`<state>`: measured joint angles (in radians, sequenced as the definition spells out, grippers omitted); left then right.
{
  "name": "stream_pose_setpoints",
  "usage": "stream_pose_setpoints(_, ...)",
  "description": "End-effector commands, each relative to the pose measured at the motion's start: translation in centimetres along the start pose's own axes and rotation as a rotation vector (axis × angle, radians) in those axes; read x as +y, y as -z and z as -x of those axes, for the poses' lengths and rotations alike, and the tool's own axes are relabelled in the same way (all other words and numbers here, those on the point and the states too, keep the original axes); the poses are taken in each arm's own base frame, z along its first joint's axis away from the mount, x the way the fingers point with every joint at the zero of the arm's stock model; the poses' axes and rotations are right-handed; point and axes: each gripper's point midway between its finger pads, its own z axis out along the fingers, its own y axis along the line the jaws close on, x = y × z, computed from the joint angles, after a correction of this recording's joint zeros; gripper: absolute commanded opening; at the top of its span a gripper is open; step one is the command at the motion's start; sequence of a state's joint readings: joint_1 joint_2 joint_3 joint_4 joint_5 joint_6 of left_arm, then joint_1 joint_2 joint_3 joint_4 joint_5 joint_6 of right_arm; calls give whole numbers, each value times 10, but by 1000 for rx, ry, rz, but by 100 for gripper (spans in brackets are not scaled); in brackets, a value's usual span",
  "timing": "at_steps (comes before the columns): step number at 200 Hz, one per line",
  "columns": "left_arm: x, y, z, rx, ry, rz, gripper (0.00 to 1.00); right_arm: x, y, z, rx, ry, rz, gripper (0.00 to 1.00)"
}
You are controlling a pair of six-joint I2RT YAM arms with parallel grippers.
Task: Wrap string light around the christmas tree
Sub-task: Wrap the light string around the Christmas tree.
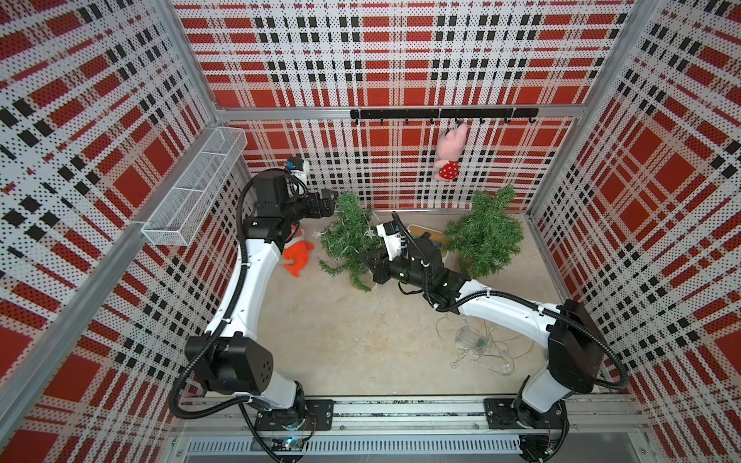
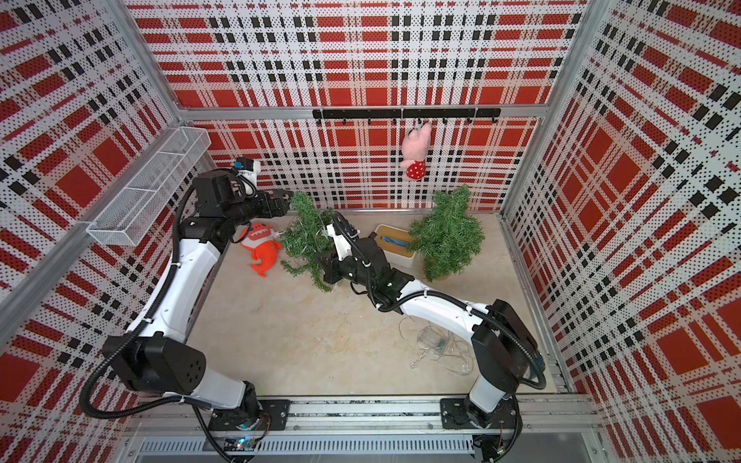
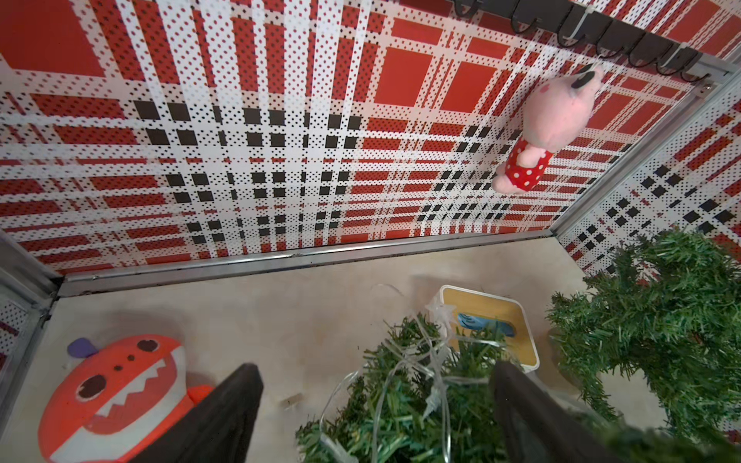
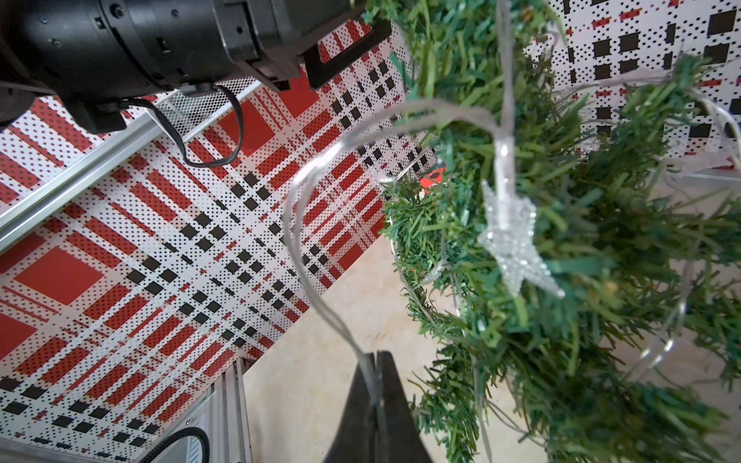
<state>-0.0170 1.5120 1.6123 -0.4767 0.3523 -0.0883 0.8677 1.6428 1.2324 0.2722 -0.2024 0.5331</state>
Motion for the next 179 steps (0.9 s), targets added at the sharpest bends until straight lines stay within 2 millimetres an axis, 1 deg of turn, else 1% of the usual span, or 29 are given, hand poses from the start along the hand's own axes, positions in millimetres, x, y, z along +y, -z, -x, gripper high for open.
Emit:
stream_pose_setpoints(1, 16, 11, -24, 62, 53, 56, 91, 4, -2, 12, -26, 4, 21, 0)
stream_pose_setpoints(7, 23, 14, -24, 46, 75, 91, 92, 5, -3, 12, -23, 0, 24, 0)
stream_pose_setpoints(17, 37, 26, -19, 7, 109, 157, 92, 9, -3, 10, -17, -6, 40, 0)
stream_pose_setpoints(24, 45, 35, -17, -16, 128, 195, 92, 14, -4, 6, -9, -48, 49, 0)
stream_pose_setpoints(29, 48, 39, -16, -27, 137, 209, 92, 18, -5, 3, -7, -59, 58, 0)
stream_pose_setpoints(44, 42, 53, -10, -71, 142, 207, 92, 28, -12, -17, 26, -85, 72, 0)
stream_pose_setpoints(52, 39, 58, -8, -90, 154, 208, 92, 26, -19, -30, 59, -90, 52, 7)
stream_pose_setpoints(62, 33, 63, -7, -111, 155, 206, 92, 12, -26, -42, 81, -104, -8, 8)
stream_pose_setpoints(71, 29, 66, -6, -129, 150, 227, 93, 1, -30, -47, 79, -125, -48, 11)
stream_pose_setpoints(80, 27, 70, -7, -148, 146, 255, 93, -4, -31, -49, 77, -142, -64, 19)
stream_pose_setpoints(92, 22, 73, -8, -163, 131, 281, 94, 0, -30, -47, 69, -145, -43, 34)
stream_pose_setpoints(107, 19, 79, -9, -190, 112, 329, 98, 12, -22, -43, 65, -140, 12, 51)
stream_pose_setpoints(112, 19, 80, -10, -198, 108, 342, 100, 13, -19, -42, 68, -138, 17, 55)
stream_pose_setpoints(116, 20, 83, -10, -208, 110, 354, 98, 14, -16, -42, 72, -135, 20, 58)
stream_pose_setpoints(126, 30, 91, -9, -256, 134, 403, 98, 14, -7, -43, 80, -126, 23, 64)
stream_pose_setpoints(136, 37, 100, -6, -317, 175, 410, 98, 13, 2, -45, 95, -130, 28, 70)
stream_pose_setpoints(147, 37, 110, -3, -386, 221, 340, 98, 11, 12, -51, 118, -148, 44, 77)
stream_pose_setpoints(152, 37, 116, 1, -434, 248, 293, 98, 10, 16, -53, 129, -158, 54, 80)
stream_pose_setpoints(154, 36, 119, -1, -444, 262, 272, 98, 10, 18, -54, 133, -161, 60, 81)
stream_pose_setpoints(169, 24, 139, 5, -570, 280, 109, 98, 5, 31, -58, 158, -177, 74, 87)
stream_pose_setpoints(179, 21, 138, 5, -562, 282, 82, 100, 3, 40, -59, 168, -170, 73, 88)
